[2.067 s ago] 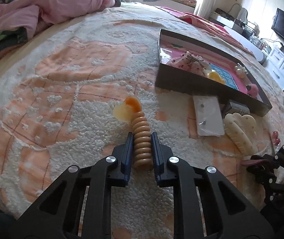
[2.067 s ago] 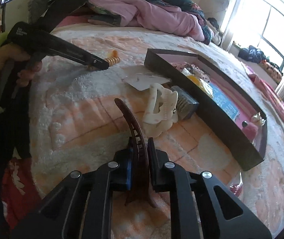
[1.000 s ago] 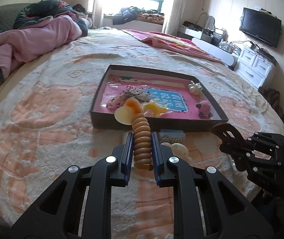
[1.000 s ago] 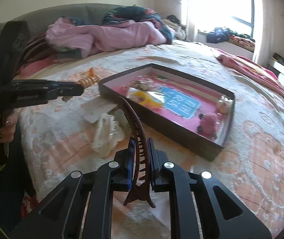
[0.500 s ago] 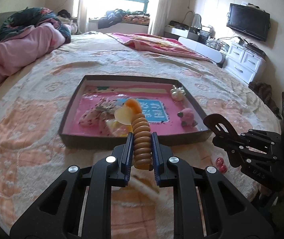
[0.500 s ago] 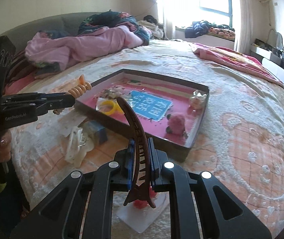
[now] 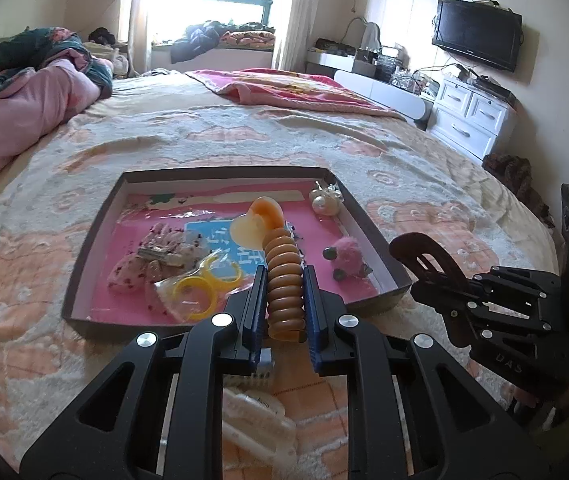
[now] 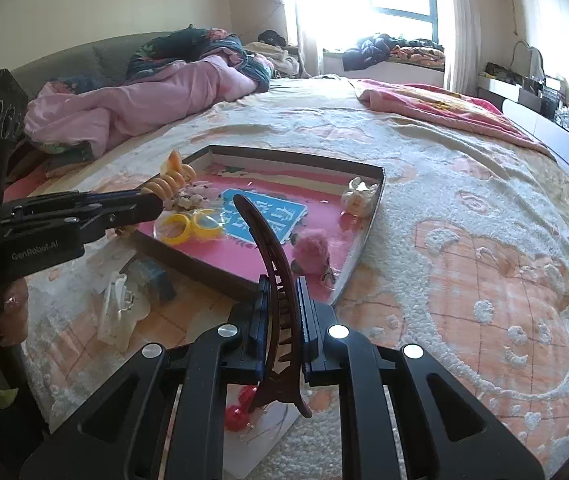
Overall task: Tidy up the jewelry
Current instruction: 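Carry the spiral hair tie and brown clip over the pink tray with both tools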
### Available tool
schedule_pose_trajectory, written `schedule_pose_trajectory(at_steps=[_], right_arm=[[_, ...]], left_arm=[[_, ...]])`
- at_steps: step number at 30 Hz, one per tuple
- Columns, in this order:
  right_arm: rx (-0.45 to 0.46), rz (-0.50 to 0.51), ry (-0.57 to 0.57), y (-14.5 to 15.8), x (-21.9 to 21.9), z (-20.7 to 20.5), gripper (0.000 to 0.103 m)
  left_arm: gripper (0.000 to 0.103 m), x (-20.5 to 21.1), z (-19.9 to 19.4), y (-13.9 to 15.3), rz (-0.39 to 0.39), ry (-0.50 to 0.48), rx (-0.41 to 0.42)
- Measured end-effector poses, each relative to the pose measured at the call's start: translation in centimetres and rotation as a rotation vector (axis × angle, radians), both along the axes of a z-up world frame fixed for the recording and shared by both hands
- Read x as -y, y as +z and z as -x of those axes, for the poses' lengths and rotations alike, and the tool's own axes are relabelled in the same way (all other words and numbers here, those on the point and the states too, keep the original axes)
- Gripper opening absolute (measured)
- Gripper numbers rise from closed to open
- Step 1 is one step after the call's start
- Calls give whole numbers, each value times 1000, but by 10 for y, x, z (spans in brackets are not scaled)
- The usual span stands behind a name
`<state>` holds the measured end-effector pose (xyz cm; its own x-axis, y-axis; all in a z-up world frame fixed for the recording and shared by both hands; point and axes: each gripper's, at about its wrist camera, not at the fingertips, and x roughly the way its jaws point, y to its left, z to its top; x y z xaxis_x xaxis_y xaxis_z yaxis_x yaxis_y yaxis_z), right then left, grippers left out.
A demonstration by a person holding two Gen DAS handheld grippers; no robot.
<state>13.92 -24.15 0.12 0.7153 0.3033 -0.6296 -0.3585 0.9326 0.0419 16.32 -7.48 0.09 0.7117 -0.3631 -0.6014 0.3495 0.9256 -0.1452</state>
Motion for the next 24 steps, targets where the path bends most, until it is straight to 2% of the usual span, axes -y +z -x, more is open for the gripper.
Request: schedule_pose_trajectory(at_steps=[12, 24], right_arm=[[-1, 9, -41, 4, 4, -31, 12], [-35, 7, -63, 2, 4, -84, 12]], left_arm=[[11, 4, -31, -14, -3, -16, -44], [11, 14, -53, -27, -9, -53, -85]])
